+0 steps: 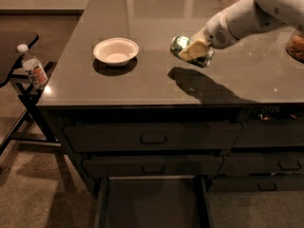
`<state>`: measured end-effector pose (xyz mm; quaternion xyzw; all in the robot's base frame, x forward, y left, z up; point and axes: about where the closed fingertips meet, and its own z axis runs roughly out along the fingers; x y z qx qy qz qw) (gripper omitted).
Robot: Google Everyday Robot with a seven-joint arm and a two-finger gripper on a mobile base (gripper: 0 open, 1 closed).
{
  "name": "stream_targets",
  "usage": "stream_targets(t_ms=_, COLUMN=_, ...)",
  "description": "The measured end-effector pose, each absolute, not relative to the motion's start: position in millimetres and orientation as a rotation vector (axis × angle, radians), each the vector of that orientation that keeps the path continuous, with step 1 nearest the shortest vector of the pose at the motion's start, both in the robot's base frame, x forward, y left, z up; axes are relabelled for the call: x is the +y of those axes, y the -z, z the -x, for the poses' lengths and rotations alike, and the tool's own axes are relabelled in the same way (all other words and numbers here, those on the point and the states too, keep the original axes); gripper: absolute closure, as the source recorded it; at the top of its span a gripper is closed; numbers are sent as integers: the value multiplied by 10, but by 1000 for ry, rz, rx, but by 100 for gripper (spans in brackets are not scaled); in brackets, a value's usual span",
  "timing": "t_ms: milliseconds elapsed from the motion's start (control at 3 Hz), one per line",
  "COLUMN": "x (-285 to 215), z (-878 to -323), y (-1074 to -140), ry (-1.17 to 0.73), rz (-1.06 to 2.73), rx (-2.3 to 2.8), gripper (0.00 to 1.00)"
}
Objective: Place green can into bottom drawer
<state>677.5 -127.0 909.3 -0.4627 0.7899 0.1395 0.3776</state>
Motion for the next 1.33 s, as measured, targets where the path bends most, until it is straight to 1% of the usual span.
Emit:
stream_targets(t_ms=333, x=-1390, z=-6345, y=-9137, ry=-329, rz=1215, rx=1976, gripper=100)
stream_targets(t_ms=1333, x=-1782, z=-4932, y=-8686, ry=-185, rz=1240, rx=1948, gripper=100)
